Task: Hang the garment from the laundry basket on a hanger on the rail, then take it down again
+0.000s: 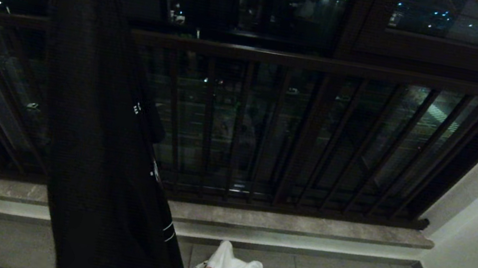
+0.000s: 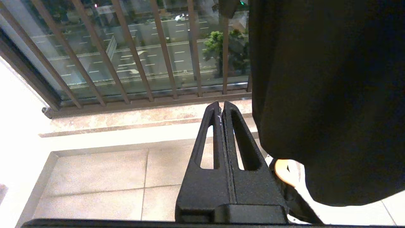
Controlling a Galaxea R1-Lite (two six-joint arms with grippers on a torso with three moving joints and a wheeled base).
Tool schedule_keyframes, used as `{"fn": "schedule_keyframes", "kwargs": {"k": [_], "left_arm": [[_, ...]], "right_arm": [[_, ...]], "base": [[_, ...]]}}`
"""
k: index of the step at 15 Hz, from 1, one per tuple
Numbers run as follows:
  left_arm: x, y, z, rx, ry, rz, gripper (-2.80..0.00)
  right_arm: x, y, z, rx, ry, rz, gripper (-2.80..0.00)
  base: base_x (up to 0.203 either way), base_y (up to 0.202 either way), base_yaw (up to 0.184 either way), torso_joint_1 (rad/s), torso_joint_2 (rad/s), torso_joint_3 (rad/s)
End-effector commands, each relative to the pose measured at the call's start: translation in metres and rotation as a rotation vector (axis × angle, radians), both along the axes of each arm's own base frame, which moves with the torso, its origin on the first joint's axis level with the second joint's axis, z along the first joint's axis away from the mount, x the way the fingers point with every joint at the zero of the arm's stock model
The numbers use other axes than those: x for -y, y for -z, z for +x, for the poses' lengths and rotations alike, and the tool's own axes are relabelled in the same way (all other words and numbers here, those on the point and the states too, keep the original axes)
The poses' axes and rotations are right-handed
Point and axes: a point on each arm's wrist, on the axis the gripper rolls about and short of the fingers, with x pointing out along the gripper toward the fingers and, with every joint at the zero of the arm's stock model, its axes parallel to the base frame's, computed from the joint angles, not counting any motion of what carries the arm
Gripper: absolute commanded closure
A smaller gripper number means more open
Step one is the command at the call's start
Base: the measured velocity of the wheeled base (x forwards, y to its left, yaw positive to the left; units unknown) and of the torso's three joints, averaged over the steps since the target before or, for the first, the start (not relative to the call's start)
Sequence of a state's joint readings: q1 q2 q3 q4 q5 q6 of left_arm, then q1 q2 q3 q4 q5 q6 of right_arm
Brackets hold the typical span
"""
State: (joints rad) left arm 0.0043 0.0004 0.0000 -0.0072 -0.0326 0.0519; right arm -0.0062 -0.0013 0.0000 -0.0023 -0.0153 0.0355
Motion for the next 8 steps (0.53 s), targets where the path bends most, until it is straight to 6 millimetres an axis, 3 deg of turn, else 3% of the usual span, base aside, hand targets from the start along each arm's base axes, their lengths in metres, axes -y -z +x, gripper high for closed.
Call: {"fn": "schedule_keyframes", "kwargs": {"k": [1,8], "left_arm": [[0.0,0.0008,0.0001,0.0,0.0,0.0,0.0],[0.0,0.0009,0.0001,-0.001,0.001,0.0,0.0]], "right_arm": [[0.0,-0.0001,0.0,0.001,0.0,0.001,0.0],[0.0,-0.0001,0.0,0.001,0.0,0.0,0.0]], "base": [[0.0,0.0,0.0,-0.142,0.32,0.181],[0.0,0.0,0.0,-0.135,0.33,0.193]]}}
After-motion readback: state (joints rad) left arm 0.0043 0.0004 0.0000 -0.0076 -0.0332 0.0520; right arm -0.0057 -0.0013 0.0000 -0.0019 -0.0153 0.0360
